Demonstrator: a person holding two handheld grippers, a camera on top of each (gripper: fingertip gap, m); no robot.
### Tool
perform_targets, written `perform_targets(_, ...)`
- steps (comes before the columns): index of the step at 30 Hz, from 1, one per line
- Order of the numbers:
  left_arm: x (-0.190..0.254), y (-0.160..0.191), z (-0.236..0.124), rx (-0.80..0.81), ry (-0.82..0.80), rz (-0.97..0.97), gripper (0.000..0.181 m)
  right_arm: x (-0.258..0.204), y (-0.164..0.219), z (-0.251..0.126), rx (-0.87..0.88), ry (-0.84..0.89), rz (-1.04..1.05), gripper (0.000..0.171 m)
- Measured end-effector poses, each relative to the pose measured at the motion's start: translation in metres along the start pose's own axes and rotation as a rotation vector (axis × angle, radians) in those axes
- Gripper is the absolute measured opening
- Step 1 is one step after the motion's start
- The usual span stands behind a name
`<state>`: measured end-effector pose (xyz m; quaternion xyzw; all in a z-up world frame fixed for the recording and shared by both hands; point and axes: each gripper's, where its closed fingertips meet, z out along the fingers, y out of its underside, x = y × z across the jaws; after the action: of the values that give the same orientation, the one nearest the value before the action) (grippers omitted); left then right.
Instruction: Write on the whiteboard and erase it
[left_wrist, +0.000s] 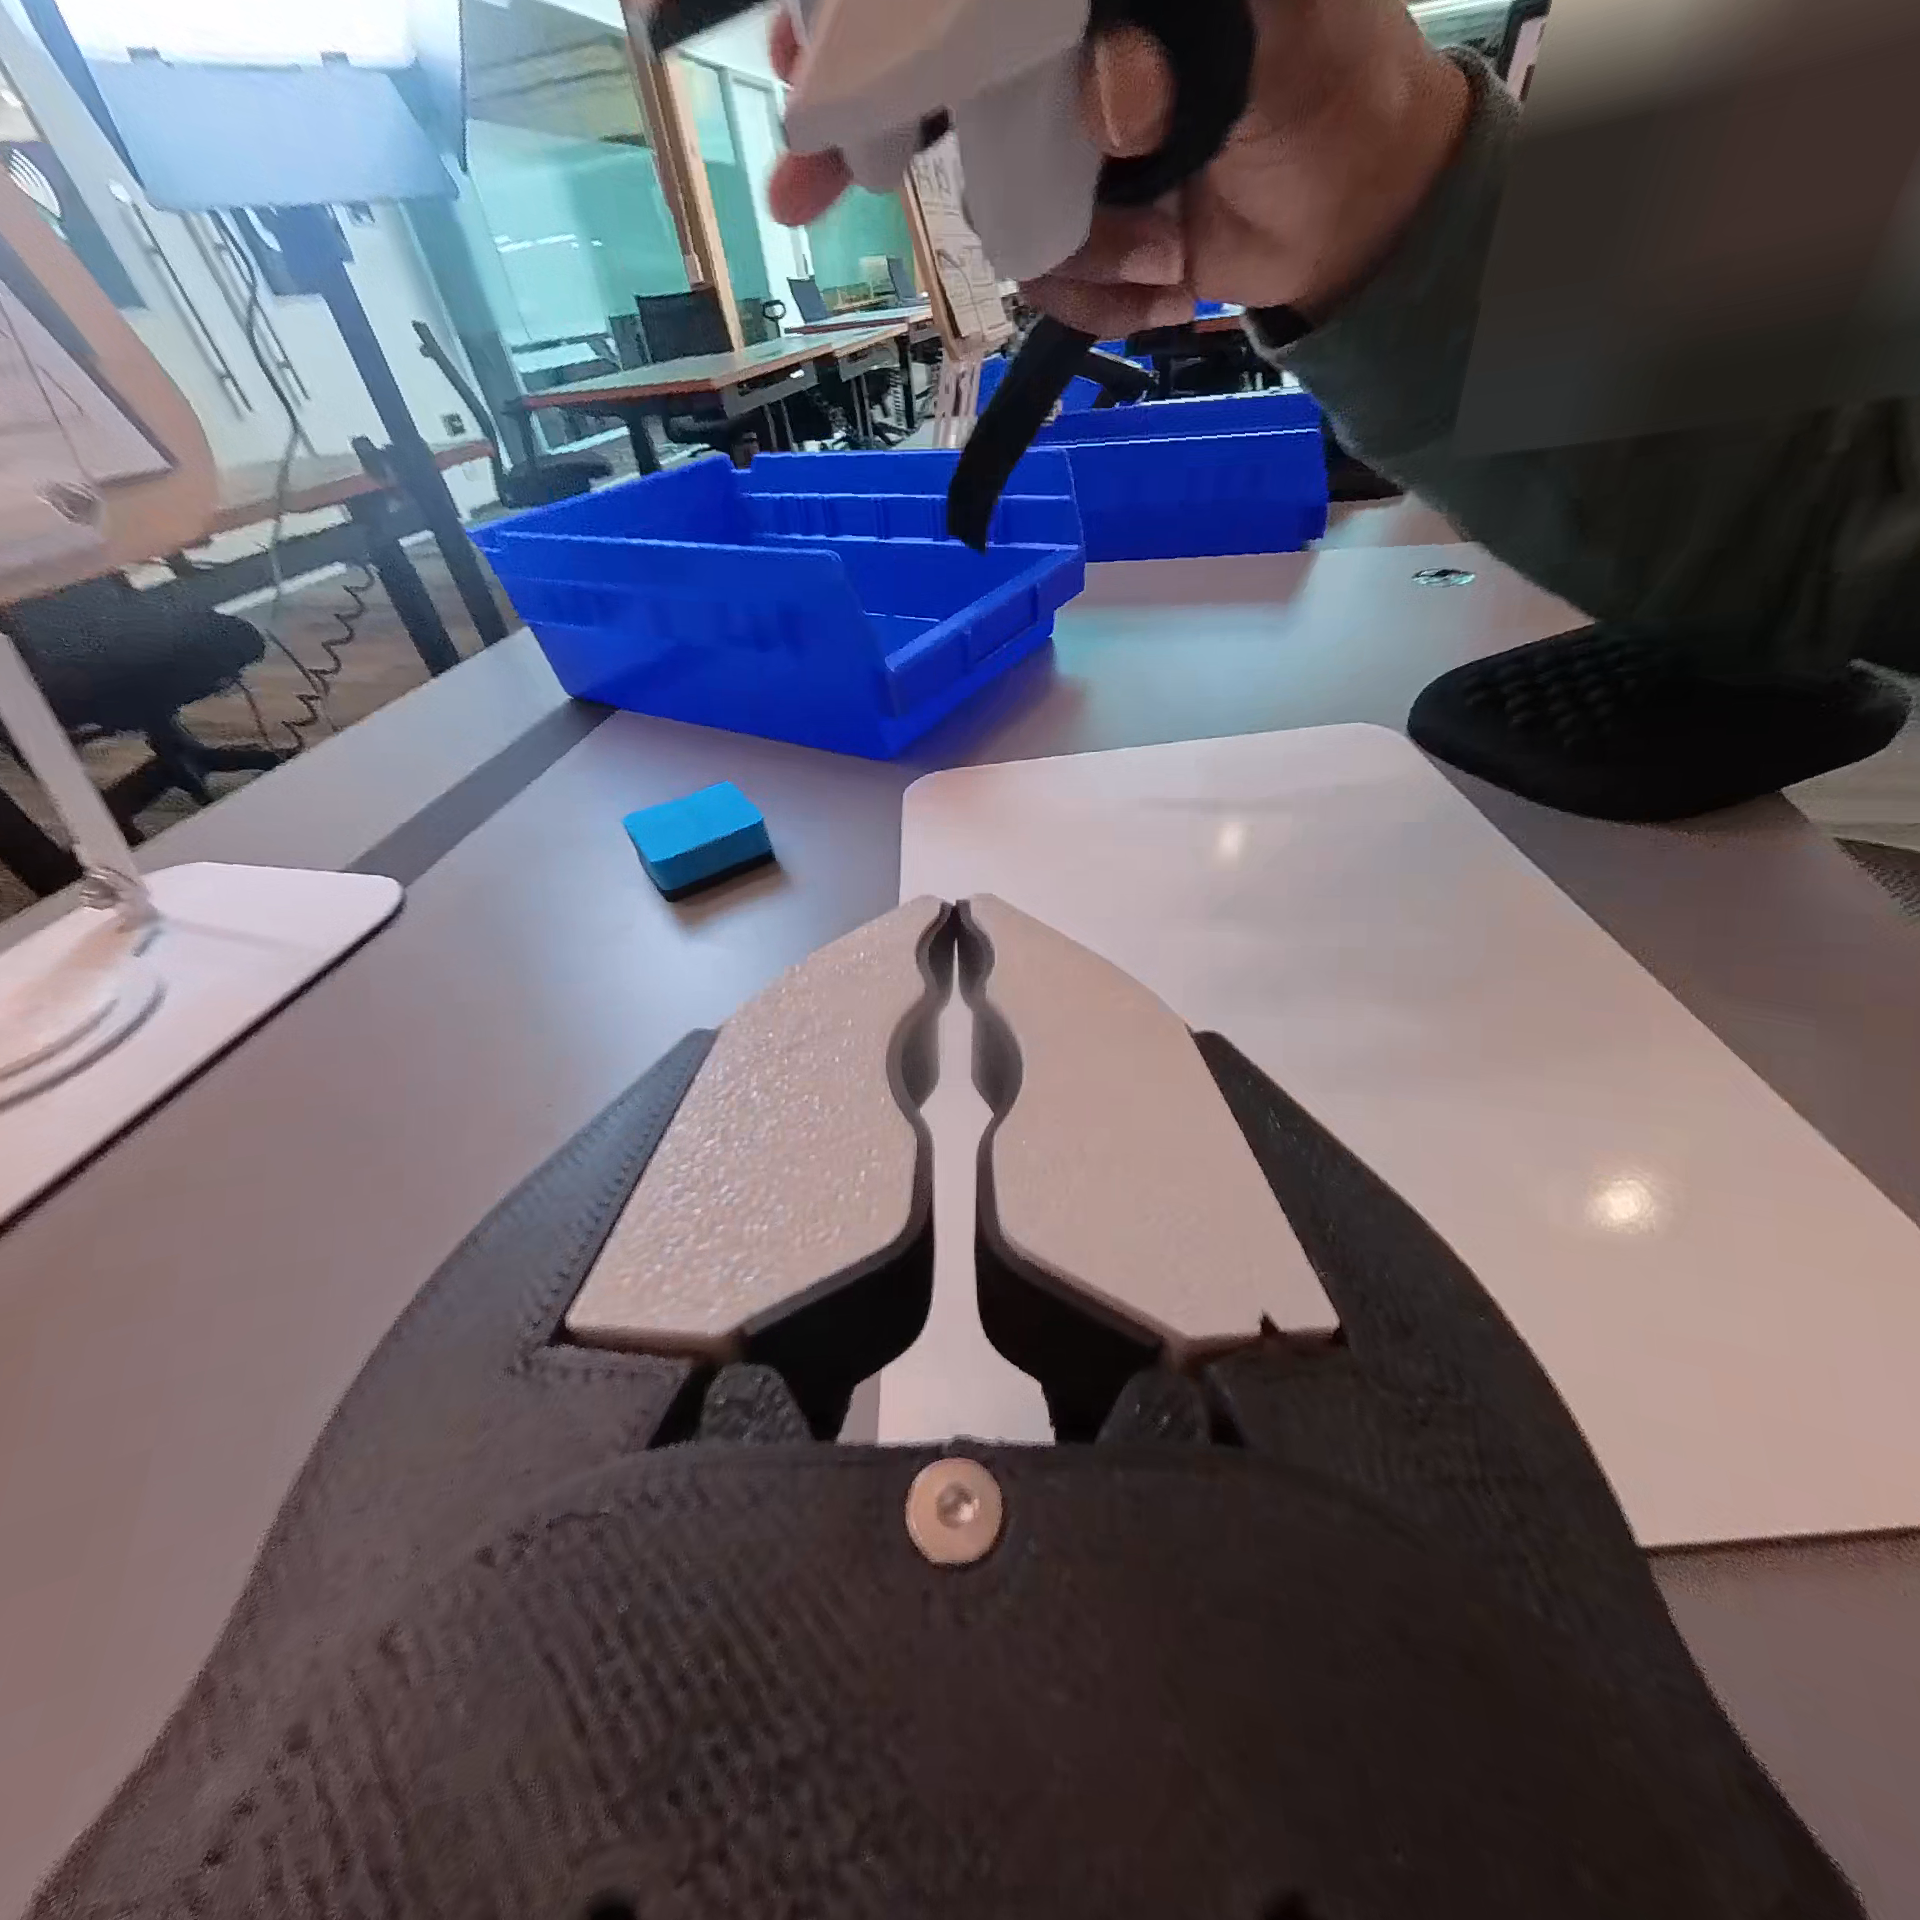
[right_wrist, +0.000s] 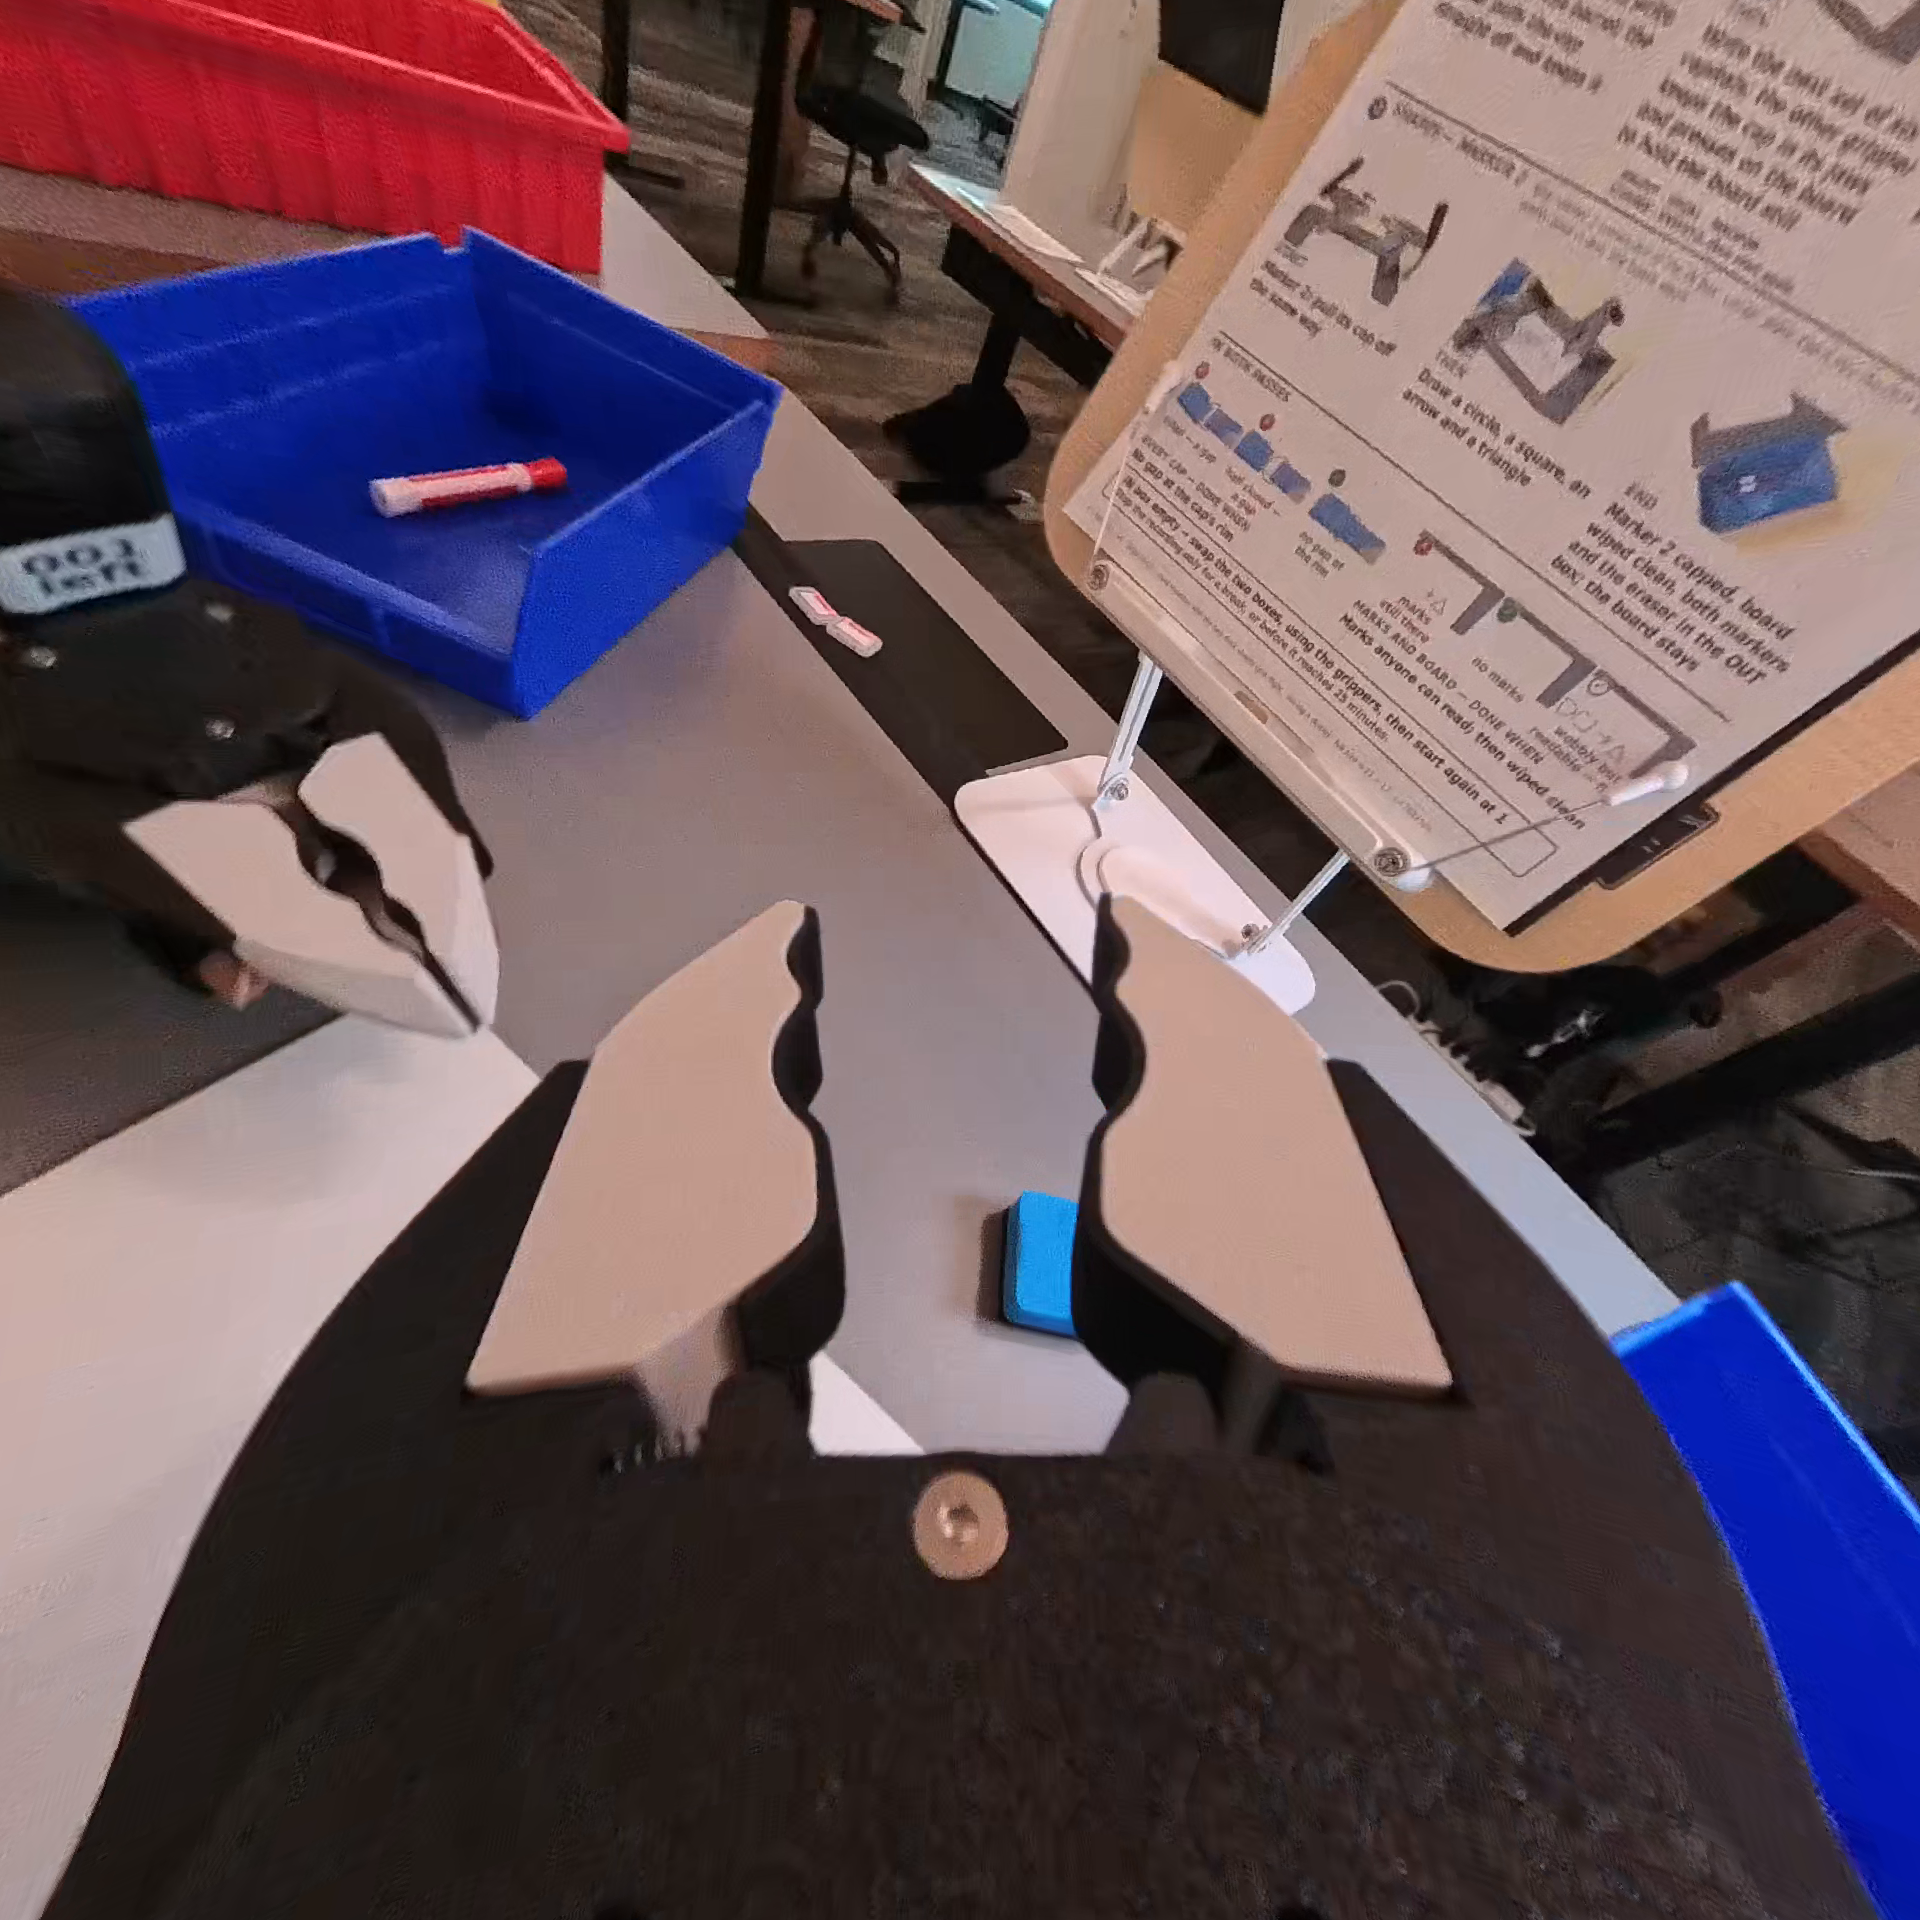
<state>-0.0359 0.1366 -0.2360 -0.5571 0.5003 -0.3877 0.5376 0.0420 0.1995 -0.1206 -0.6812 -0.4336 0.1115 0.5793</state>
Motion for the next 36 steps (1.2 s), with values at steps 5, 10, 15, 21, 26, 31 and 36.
perform_targets(5, -0.002, 0.003, -0.019, -0.026, -0.058, 0.030, 0.000, -0.018, 0.063, -0.020, -0.019, -0.012, -0.013, 0.000)
perform_targets(10, 0.007, 0.005, -0.015, -0.061, -0.057, 0.064, 0.000, -0.022, 0.114, -0.011, 0.120, 0.024, 0.169, 0.000)
perform_targets(15, -0.008, 0.006, -0.018, -0.065, -0.157, 0.104, 0.000, -0.004, 0.105, -0.024, 0.187, 0.106, 0.139, 0.000)
perform_targets(21, -0.023, 0.025, -0.017, -0.105, -0.201, 0.098, 0.000, -0.008, 0.119, -0.024, 0.156, 0.117, 0.140, 0.000)
perform_targets(26, -0.024, 0.033, -0.013, -0.119, -0.189, 0.073, 0.000, -0.017, 0.116, -0.022, 0.155, 0.091, 0.121, 0.000)
perform_targets(31, -0.024, 0.030, -0.015, -0.108, -0.194, 0.082, 0.000, -0.025, 0.117, -0.018, 0.143, 0.081, 0.099, 0.000)
perform_targets(36, -0.030, 0.022, -0.027, -0.083, -0.263, 0.064, 0.000, -0.008, 0.115, -0.026, 0.176, 0.193, 0.134, 0.000)
